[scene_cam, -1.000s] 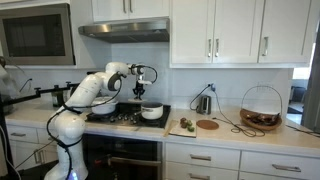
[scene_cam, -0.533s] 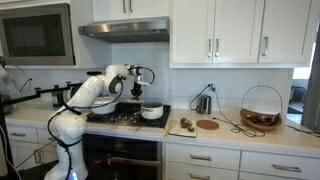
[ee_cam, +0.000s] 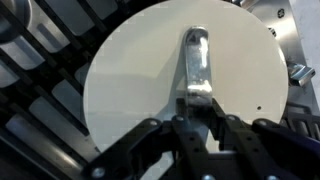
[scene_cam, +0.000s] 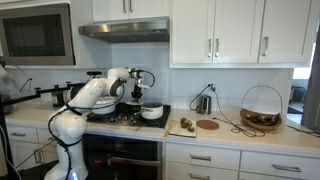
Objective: Remove the lid from the pot and use the spatula to stir the contents inside.
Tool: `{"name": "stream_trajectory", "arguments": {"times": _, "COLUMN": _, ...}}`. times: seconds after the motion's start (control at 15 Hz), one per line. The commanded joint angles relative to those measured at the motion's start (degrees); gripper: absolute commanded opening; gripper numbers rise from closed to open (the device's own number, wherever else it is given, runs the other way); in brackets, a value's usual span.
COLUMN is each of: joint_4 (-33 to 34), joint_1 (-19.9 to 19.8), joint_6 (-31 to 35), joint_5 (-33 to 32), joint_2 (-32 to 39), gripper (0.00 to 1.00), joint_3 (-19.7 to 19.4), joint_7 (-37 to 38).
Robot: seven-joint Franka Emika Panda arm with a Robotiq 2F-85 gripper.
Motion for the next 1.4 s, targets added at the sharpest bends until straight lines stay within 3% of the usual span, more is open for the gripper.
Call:
{"name": "stream_trajectory", "arguments": {"times": 0.0, "joint_4": 2.3, "joint_1": 0.2, "joint_6": 2.5, "joint_5": 0.3, "joint_2": 1.1, "gripper": 0.06, "joint_3": 0.1, "joint_7": 0.9}}
{"name": "stream_trajectory", "arguments": {"times": 0.6, "joint_4": 0.1, "joint_1": -0.1, "joint_6": 13.8, "joint_5": 0.1, "joint_2": 1.7, "gripper": 0.06, "joint_3": -0.3, "joint_7": 3.5}}
{"name": "stream_trajectory", "arguments": {"times": 1.33, "joint_4": -1.3, "joint_1": -0.5, "joint_6": 16.5, "joint_5": -0.1, "joint_2": 2.6, "gripper": 0.06, "joint_3": -1.3, "joint_7": 5.4}}
